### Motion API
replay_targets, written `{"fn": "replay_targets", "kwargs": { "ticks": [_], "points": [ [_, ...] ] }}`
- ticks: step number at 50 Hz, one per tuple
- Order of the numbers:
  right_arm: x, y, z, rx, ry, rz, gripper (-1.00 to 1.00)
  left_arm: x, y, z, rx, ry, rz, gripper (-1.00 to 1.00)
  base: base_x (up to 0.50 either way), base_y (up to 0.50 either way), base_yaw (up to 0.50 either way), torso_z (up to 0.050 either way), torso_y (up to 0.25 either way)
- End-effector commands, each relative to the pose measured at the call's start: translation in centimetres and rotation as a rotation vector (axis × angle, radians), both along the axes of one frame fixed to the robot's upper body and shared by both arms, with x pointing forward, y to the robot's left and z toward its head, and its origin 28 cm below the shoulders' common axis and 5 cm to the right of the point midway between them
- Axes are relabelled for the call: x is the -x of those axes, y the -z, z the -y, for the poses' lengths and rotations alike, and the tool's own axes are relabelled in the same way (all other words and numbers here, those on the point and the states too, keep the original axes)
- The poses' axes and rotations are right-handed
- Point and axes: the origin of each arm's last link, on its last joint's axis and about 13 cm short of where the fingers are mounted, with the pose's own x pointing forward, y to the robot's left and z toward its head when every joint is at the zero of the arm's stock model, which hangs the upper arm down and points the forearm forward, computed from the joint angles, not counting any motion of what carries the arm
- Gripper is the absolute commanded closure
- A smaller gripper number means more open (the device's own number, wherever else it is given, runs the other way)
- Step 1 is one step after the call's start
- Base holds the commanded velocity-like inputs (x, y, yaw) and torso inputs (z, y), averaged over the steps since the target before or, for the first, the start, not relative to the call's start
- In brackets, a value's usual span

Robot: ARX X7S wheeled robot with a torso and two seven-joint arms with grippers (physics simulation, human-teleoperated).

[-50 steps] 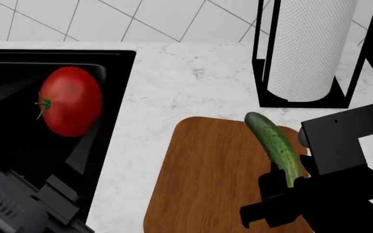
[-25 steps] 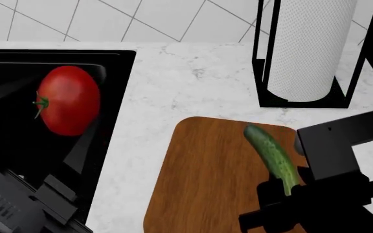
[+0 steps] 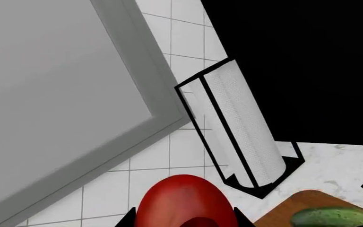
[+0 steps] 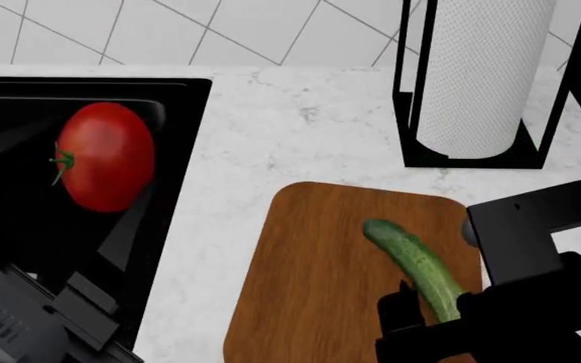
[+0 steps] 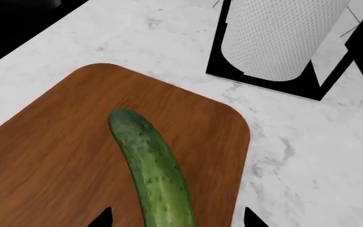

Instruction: Pick the vegetables from the sink and place them on the cutting board.

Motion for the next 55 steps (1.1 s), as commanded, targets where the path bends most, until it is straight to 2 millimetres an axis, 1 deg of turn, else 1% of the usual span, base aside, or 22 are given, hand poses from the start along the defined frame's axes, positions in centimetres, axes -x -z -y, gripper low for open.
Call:
{"fn": "replay_targets", "kwargs": {
  "ticks": [1, 9, 15, 21, 22, 23, 25, 27, 32, 37, 40, 42, 53, 55],
  "points": [
    [0.4, -0.2, 0.1, 0.016, 0.002, 0.001, -1.00, 0.1, -0.2, 0.0, 0.018, -0.007, 0.005, 1.00, 0.00, 0.00, 0.00, 0.000, 0.000],
    [0.7, -1.3, 0.1, 0.020, 0.002, 0.029, -1.00, 0.1, -0.1, 0.0, 0.019, -0.007, 0.005, 1.00, 0.00, 0.00, 0.00, 0.000, 0.000],
    [1.2, -3.0, 0.1, 0.006, 0.001, 0.098, -1.00, 0.0, -0.1, 0.0, 0.017, -0.012, 0.002, 1.00, 0.00, 0.00, 0.00, 0.000, 0.000],
    [1.9, -4.6, 0.3, 0.005, 0.033, 0.172, -1.00, -1.0, 0.3, 0.5, -0.001, -0.021, -0.039, 1.00, 0.00, 0.00, 0.00, 0.000, 0.000],
    [1.9, -4.7, 0.4, 0.005, 0.042, 0.181, -1.00, -1.4, 0.3, 0.7, 0.021, 0.000, -0.064, 1.00, 0.00, 0.00, 0.00, 0.000, 0.000],
    [1.9, -4.8, 0.5, 0.008, 0.042, 0.186, -1.00, -1.6, 0.4, 0.8, -0.015, -0.022, -0.078, 1.00, 0.00, 0.00, 0.00, 0.000, 0.000],
    [1.9, -5.1, 0.6, 0.002, 0.050, 0.196, -1.00, -1.7, 0.4, 1.2, 0.005, 0.031, -0.098, 1.00, 0.00, 0.00, 0.00, 0.000, 0.000],
    [1.9, -5.4, 0.8, -0.004, 0.059, 0.211, -1.00, -2.4, 0.2, 2.0, 0.016, 0.066, -0.129, 1.00, 0.00, 0.00, 0.00, 0.000, 0.000],
    [2.2, -5.8, 1.3, -0.021, 0.076, 0.232, -1.00, -3.4, 0.5, 3.2, 0.067, 0.181, -0.249, 1.00, 0.00, 0.00, 0.00, 0.000, 0.000],
    [2.1, -5.9, 1.3, -0.024, 0.083, 0.237, -1.00, -3.5, 0.3, 4.2, 0.086, 0.267, -0.315, 1.00, 0.00, 0.00, 0.00, 0.000, 0.000],
    [1.9, -5.8, 1.5, -0.035, 0.095, 0.239, -1.00, -3.7, 0.5, 4.6, 0.093, 0.334, -0.386, 1.00, 0.00, 0.00, 0.00, 0.000, 0.000],
    [1.9, -5.9, 1.7, -0.048, 0.112, 0.246, -1.00, -4.0, 0.7, 4.7, 0.088, 0.321, -0.389, 1.00, 0.00, 0.00, 0.00, 0.000, 0.000],
    [1.9, -6.5, 2.1, -0.083, 0.148, 0.283, -1.00, -4.5, 1.4, 5.1, 0.095, 0.367, -0.488, 1.00, 0.00, 0.00, 0.00, 0.000, 0.000],
    [1.9, -6.5, 2.1, -0.088, 0.157, 0.288, -1.00, -5.0, 1.8, 5.3, 0.092, 0.370, -0.517, 1.00, 0.00, 0.00, 0.00, 0.000, 0.000]
  ]
}}
